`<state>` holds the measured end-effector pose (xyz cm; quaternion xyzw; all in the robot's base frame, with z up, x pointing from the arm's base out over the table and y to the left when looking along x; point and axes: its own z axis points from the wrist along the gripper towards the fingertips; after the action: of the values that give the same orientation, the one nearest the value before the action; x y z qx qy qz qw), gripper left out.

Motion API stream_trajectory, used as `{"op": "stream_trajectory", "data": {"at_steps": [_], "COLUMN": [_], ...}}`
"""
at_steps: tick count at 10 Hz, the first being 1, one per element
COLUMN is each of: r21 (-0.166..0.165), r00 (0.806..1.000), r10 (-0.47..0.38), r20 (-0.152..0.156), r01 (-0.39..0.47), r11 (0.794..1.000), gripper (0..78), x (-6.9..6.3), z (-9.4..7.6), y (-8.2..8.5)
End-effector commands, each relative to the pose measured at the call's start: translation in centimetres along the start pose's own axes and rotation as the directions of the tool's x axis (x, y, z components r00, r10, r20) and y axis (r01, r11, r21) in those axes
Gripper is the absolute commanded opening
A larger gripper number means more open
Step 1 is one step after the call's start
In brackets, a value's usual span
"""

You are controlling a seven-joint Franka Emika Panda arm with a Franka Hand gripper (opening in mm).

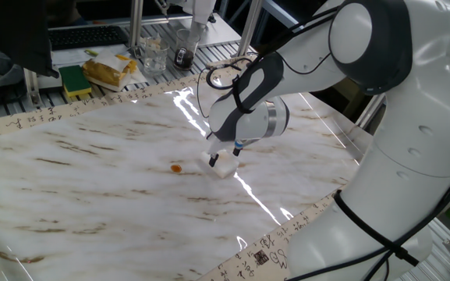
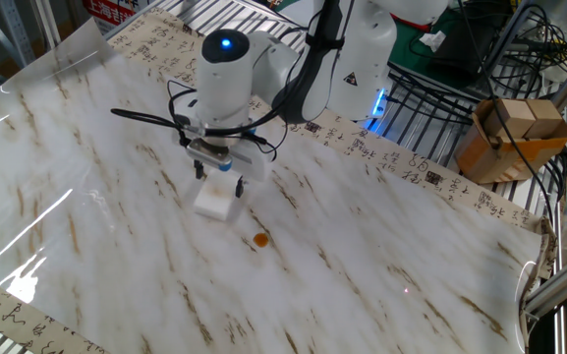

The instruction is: Clean the tabletop with a sponge

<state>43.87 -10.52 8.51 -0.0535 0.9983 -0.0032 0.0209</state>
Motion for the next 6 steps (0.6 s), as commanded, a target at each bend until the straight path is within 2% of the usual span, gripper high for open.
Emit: {"op": "stream_trajectory", "data": {"at_steps": [1, 6], "r21": [-0.013, -0.003], "r00": [0.999, 1.0], "r10": [0.031, 0.0], "r20": [-0.032, -0.027], "r01": [-0.032, 0.0], "r11": [0.999, 1.0], "gripper": [77.5, 77.5], "x": [-0.13, -0.13], "z": [-0.12, -0.12], "y": [-0.06, -0.06]}}
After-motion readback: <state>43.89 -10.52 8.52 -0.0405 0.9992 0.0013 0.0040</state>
